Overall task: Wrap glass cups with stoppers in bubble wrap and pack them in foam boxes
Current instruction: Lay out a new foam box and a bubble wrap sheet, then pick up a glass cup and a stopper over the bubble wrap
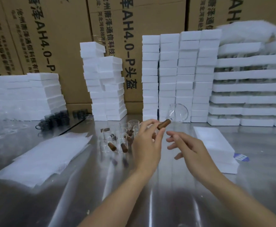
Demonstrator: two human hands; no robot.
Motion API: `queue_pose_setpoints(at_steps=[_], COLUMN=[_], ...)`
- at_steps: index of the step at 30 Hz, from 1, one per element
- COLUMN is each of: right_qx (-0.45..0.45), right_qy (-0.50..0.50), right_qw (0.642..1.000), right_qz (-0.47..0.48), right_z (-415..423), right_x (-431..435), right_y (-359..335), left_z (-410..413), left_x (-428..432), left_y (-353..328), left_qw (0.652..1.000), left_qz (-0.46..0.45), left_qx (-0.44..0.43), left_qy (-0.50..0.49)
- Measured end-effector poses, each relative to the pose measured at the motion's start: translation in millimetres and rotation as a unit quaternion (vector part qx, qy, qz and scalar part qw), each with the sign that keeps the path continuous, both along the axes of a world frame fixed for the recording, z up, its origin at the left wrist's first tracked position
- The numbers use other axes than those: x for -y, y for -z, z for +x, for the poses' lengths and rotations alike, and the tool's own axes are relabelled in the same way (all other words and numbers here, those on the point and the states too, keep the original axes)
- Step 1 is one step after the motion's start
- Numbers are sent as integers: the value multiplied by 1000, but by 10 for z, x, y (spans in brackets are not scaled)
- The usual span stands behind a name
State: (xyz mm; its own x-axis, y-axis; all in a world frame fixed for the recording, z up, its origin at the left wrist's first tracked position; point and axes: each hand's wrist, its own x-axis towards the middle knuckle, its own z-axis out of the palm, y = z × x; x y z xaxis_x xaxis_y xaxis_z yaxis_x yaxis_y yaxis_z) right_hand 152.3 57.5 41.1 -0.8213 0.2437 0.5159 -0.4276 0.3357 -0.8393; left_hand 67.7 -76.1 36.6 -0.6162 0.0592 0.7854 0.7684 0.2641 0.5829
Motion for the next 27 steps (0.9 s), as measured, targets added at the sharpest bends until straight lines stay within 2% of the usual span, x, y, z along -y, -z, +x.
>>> queue_pose_setpoints(at_steps=[3, 6, 11, 14, 20, 27], right_qx=[-22, -26, 39, 22, -16, -55], right_qy=[32, 49, 53, 22, 43, 45], right_qw=[998, 997, 997, 998, 999, 997], right_qz=[-58, -55, -43, -47, -15, 22], right_z=[-6, -10, -12, 21, 52, 39], right_x=[-25, -57, -66, -10, 1, -9], right_y=[-29, -45, -52, -61, -88, -65], left_z=[36, 33, 85, 133, 265, 355], left_x=[-138, -191, -165, -158, -199, -175], left_y=[132, 195, 186, 208, 164, 101], left_qw=[999, 996, 988, 984, 961, 943], left_qz=[20, 52, 107, 115, 158, 182], left_qx=[4, 55, 94, 110, 175, 205], left_qy=[25, 38, 61, 79, 141, 189])
